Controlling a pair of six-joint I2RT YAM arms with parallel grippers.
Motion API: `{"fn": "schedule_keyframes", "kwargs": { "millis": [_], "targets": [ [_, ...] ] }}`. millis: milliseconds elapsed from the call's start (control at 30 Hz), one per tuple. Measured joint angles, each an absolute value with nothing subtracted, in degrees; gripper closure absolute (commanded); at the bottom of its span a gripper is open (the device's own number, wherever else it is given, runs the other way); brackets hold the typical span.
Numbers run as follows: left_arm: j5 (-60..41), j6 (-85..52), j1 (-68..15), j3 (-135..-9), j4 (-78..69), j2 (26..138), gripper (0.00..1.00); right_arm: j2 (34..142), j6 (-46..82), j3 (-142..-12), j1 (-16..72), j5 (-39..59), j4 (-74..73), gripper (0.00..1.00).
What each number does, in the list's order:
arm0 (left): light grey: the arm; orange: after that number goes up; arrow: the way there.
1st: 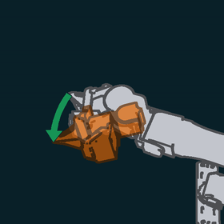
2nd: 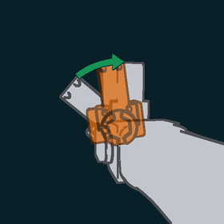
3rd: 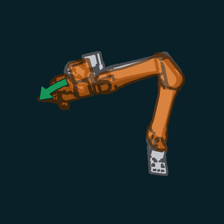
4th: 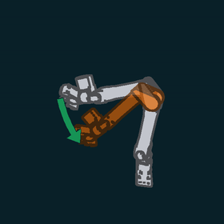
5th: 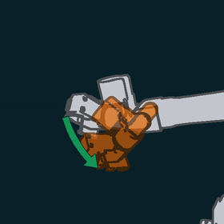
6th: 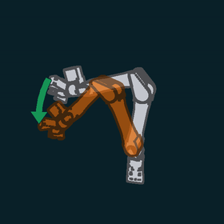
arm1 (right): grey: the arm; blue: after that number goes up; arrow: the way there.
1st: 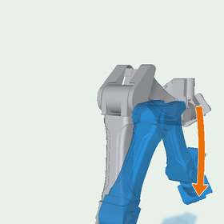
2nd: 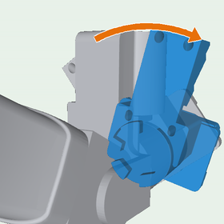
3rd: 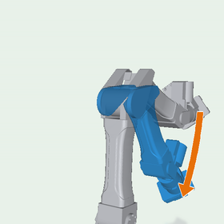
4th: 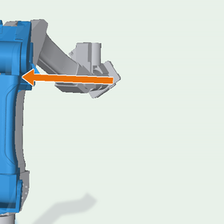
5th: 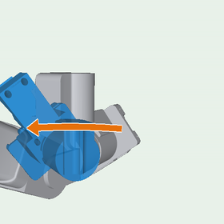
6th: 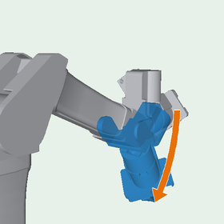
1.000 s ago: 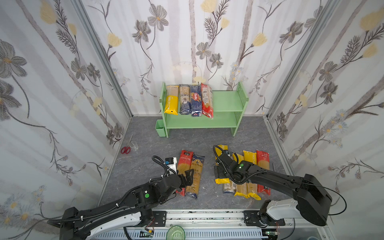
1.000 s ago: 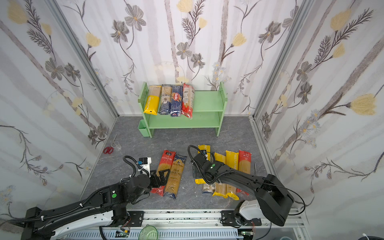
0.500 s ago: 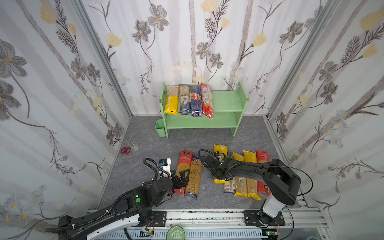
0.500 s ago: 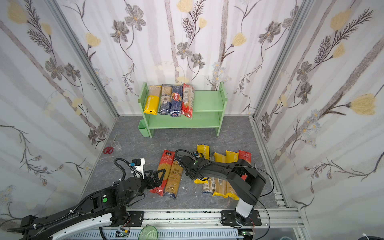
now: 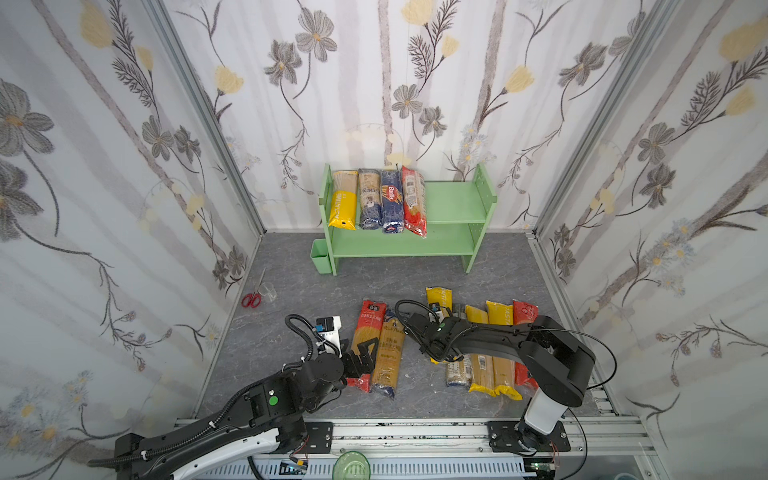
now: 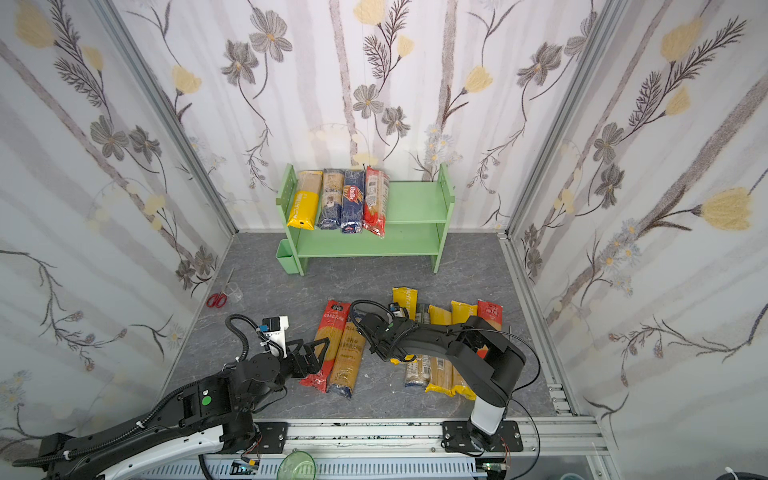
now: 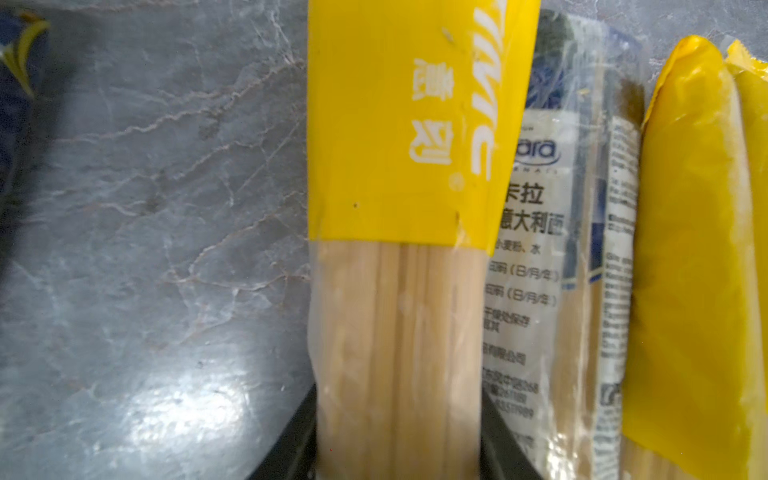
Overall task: Place and organize the pasta boxes and bags onto the shelf
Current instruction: 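Grasp the yellow Pastatime pack with the right gripper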
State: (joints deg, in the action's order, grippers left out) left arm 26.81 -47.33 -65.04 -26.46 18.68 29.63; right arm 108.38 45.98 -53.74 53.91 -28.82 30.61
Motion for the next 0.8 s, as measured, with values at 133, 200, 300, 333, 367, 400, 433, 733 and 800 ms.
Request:
{"fn": "schedule_keyframes", "kwargs": {
  "millis": [133, 200, 300, 333, 367, 400, 433, 733, 800],
  "targets": [
    [26.81, -47.33, -64.99, -27.11, 19.03, 30.20, 0.00, 104.92, 45.58, -50.96, 53.49, -27.38, 26.87, 0.73],
    [26.81, -47.33, -64.99, -27.77, 19.25, 30.76, 0.00, 103.13, 44.80, -49.43, 53.10, -25.58, 25.10, 0.77],
    [26.83, -47.18, -64.99, -29.26, 19.27, 32.27, 0.00, 99.96, 43.99, -46.74, 52.53, -21.71, 22.33, 0.84],
    [26.87, -46.83, -64.99, -29.78, 19.25, 32.99, 0.00, 98.80, 43.79, -45.78, 52.27, -20.29, 21.43, 0.85],
    [26.94, -46.83, -64.99, -30.35, 19.27, 33.82, 0.00, 97.76, 43.62, -44.93, 51.92, -18.74, 20.58, 0.86],
    [26.96, -46.74, -64.99, -30.87, 19.29, 34.59, 0.00, 96.82, 43.24, -44.03, 51.51, -17.54, 19.59, 0.87],
    [26.98, -46.72, -64.99, -31.46, 19.27, 35.51, 0.00, 95.68, 42.76, -42.70, 50.98, -16.05, 18.20, 0.88],
    [27.68, -46.54, -64.99, -36.36, 19.29, 44.60, 0.00, 84.90, 39.94, -35.53, 45.06, -4.08, 14.61, 1.00],
    [27.86, -46.52, -64.99, -37.98, 19.29, 47.07, 0.00, 82.41, 39.68, -34.48, 43.75, -2.15, 14.81, 1.00]
  ]
}}
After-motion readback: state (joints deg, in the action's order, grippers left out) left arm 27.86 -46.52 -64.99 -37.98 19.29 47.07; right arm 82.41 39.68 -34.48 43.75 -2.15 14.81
